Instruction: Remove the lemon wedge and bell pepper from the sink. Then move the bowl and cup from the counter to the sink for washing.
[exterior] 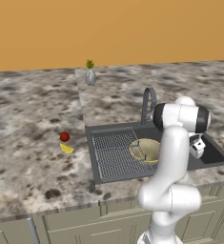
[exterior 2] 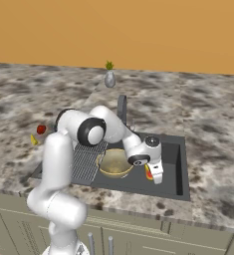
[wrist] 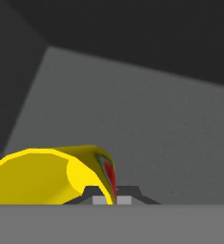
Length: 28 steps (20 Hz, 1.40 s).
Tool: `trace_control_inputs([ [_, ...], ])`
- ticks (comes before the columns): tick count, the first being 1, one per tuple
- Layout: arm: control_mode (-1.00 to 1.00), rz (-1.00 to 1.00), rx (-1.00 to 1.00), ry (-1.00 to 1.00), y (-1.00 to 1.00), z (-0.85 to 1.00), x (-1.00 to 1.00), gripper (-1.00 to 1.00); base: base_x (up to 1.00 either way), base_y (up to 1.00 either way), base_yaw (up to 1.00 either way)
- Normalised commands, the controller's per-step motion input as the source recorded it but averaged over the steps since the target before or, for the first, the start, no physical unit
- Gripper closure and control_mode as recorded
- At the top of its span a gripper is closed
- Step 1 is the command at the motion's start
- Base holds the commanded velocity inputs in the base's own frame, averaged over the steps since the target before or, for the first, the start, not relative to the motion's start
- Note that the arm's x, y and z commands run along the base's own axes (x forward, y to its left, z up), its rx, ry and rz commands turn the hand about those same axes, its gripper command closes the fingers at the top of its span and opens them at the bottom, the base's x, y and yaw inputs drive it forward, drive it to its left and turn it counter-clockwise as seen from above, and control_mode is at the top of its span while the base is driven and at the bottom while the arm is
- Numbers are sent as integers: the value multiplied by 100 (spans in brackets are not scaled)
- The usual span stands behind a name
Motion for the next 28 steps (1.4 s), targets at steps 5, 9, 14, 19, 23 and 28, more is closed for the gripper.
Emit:
trace_control_inputs([
  [5, -100, 0, 0, 0, -2, -16, 4, 100, 0, 0, 0],
  [9, -100, 0, 0, 0, 0, -15, 4, 100, 0, 0, 0],
  [14, -100, 0, 0, 0, 0, -16, 4, 100, 0, 0, 0],
  [19, -100, 0, 0, 0, -1, -16, 5, 100, 0, 0, 0],
  [23, -100, 0, 0, 0, 0, -16, 5, 100, 0, 0, 0],
  [28, -100, 0, 0, 0, -1, -16, 4, 100, 0, 0, 0],
])
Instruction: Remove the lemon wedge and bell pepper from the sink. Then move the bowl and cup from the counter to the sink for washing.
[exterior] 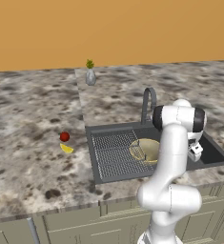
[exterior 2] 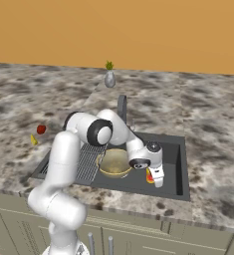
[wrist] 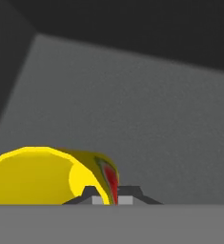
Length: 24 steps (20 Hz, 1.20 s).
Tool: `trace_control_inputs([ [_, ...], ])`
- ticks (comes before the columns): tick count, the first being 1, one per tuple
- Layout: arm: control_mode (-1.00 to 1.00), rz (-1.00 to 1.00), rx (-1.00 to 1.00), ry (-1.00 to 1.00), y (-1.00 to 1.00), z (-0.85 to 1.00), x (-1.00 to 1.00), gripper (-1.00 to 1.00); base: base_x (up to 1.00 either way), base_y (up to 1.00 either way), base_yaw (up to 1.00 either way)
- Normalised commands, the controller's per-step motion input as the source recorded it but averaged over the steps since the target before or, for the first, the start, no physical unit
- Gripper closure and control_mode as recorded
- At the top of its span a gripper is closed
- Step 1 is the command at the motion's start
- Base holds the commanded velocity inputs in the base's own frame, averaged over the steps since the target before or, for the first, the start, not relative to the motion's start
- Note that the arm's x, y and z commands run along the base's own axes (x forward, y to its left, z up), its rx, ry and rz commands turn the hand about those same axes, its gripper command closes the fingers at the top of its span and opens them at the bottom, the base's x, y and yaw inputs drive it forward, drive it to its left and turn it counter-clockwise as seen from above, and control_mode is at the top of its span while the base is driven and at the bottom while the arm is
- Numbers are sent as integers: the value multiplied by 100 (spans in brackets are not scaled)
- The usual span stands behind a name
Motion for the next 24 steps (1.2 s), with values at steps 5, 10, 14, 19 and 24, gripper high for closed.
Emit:
trace_control_inputs([
  [5, -100, 0, 0, 0, 0, -15, 4, 100, 0, 0, 0],
  [10, -100, 0, 0, 0, -1, -12, 2, -100, 0, 0, 0],
  [14, -100, 0, 0, 0, 0, -8, 1, -100, 0, 0, 0],
  [19, -100, 0, 1, 0, -2, 0, 0, -100, 0, 0, 0],
  [24, -100, 0, 2, 0, -2, 0, 0, -100, 0, 0, 0],
])
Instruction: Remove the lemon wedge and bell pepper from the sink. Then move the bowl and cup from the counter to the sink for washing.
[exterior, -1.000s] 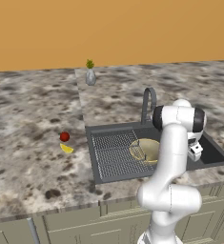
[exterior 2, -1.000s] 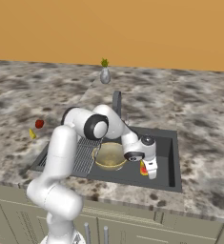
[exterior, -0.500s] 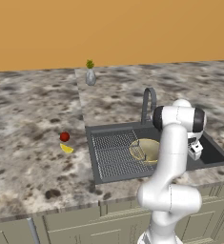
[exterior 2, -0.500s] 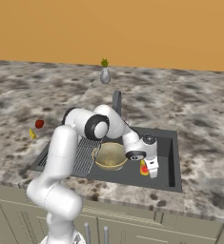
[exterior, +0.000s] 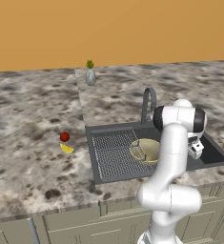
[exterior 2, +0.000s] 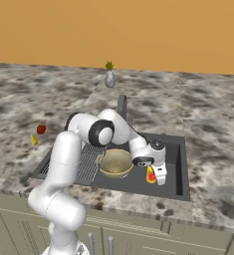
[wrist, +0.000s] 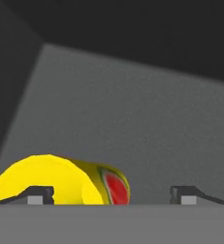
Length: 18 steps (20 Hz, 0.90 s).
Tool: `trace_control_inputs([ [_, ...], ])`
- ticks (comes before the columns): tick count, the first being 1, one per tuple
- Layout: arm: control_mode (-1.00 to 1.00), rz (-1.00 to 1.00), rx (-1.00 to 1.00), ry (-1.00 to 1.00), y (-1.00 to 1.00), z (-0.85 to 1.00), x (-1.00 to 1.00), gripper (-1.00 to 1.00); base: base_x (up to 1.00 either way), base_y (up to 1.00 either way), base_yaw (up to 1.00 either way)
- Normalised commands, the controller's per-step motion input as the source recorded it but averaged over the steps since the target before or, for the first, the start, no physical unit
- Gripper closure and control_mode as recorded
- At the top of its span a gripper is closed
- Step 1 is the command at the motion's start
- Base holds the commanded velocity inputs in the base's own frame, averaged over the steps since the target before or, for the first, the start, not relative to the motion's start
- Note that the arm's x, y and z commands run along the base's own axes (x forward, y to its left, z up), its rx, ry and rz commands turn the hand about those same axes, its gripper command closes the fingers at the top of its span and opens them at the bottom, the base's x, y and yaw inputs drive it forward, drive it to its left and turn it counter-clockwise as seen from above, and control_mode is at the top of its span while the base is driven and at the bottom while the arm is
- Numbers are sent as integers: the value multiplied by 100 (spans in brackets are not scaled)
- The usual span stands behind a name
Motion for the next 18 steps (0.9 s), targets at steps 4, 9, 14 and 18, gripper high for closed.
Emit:
trace_control_inputs([
  [4, -100, 0, 4, -1, 0, 5, 0, -100, 0, 0, 0],
  [9, -100, 0, 2, -4, 1, 11, 0, -100, 0, 0, 0],
  [14, -100, 0, 0, -3, 1, 18, -2, -100, 0, 0, 0],
  [18, -100, 0, 0, -3, 0, 19, -9, -100, 0, 0, 0],
])
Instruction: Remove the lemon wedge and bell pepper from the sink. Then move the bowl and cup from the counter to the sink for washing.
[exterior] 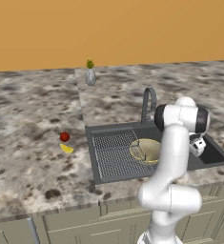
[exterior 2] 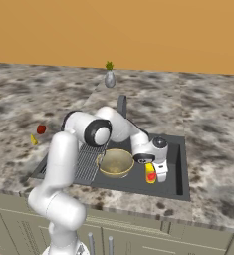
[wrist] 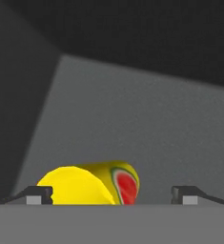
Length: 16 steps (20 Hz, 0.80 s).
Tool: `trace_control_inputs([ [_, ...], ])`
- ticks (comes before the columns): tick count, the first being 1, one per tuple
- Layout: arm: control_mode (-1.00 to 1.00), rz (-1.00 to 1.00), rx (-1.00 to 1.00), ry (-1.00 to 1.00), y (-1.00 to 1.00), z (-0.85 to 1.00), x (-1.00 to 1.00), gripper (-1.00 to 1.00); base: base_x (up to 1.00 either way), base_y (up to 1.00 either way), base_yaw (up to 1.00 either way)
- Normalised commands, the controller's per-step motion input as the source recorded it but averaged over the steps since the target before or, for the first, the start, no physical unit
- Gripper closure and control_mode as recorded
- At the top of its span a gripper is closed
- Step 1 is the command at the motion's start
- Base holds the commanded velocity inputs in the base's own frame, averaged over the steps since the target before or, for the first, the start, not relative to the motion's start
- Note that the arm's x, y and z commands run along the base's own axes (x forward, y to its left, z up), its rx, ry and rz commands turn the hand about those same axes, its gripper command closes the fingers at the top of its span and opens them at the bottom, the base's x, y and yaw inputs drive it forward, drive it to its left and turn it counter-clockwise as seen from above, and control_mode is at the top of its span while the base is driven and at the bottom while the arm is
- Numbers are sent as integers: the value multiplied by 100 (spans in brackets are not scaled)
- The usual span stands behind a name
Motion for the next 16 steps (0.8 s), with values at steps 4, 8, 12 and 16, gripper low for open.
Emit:
trace_control_inputs([
  [4, -100, 0, 0, -4, 0, 26, -14, -100, 0, 0, 0],
  [8, -100, 0, 0, -2, 0, 30, -14, -100, 0, 0, 0],
  [12, -100, 4, 0, -4, 2, 33, -18, -100, 0, 0, 0],
  [16, -100, 11, -1, -4, 5, 36, -17, -100, 0, 0, 0],
])
